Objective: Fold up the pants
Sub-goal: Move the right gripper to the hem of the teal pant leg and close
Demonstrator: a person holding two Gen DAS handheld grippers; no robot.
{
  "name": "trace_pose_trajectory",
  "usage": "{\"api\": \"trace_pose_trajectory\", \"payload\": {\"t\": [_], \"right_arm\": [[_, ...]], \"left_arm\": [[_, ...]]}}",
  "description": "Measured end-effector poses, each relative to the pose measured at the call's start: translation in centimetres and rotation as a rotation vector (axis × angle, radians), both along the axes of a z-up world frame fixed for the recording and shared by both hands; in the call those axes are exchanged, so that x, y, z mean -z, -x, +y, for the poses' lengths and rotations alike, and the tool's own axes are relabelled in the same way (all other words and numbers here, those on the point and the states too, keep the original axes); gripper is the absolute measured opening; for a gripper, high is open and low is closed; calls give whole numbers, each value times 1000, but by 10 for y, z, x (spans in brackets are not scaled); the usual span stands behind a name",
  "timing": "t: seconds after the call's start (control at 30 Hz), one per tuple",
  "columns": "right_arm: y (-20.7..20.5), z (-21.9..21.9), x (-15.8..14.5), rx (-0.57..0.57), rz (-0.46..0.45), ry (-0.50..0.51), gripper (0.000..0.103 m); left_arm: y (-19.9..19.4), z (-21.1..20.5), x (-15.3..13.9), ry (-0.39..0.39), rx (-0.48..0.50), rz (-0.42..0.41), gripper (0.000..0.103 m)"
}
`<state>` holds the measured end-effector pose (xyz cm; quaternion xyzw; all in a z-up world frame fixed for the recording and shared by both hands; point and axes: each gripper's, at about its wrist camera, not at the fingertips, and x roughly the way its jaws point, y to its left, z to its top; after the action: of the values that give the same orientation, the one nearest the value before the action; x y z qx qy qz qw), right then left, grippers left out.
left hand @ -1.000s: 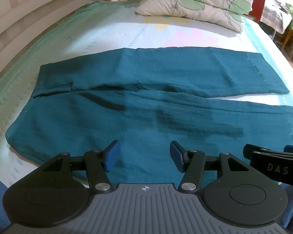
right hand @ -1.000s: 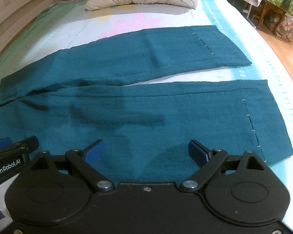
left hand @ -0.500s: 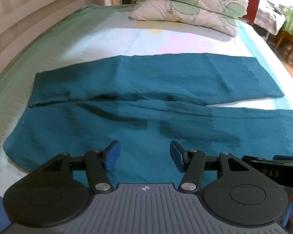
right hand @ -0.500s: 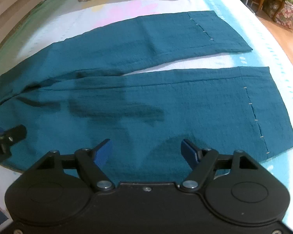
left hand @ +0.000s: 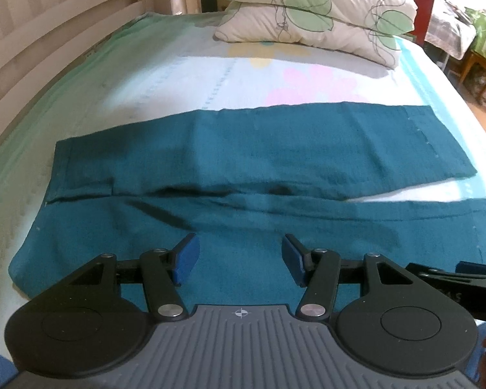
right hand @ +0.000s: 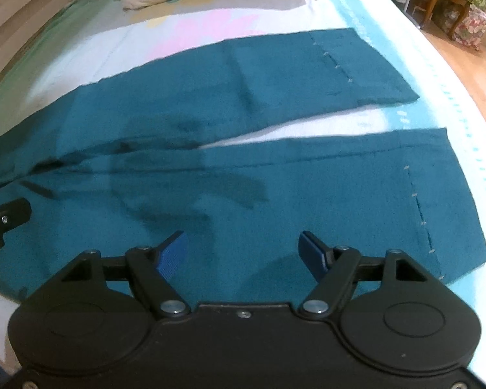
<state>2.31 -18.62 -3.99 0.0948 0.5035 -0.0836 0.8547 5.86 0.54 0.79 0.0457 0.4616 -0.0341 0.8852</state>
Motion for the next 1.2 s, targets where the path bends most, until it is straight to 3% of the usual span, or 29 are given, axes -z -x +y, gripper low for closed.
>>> {"api": "trace_pose_trajectory", "payload": {"t": [0.17,0.43,0.6,0.93,1.2], "right_arm": [[-14,-7,-4,19,-18,-18,75],[-46,-10,1,20,30,-7,75],[-78,-22,11,42,62,-40,65],[-183,-68,23,143,55,-31,64],[-284,-110,37,314,10,-36,64]], "left_arm": [[-17,-2,-1,-6,12,3,55],[-47,-6,4,-29,47,-4,55],[-77,0,13,-38,37,3,55],[-141,23,62,-25,-41,67,55],[-160,21,99,-40,-2,140,54]]}}
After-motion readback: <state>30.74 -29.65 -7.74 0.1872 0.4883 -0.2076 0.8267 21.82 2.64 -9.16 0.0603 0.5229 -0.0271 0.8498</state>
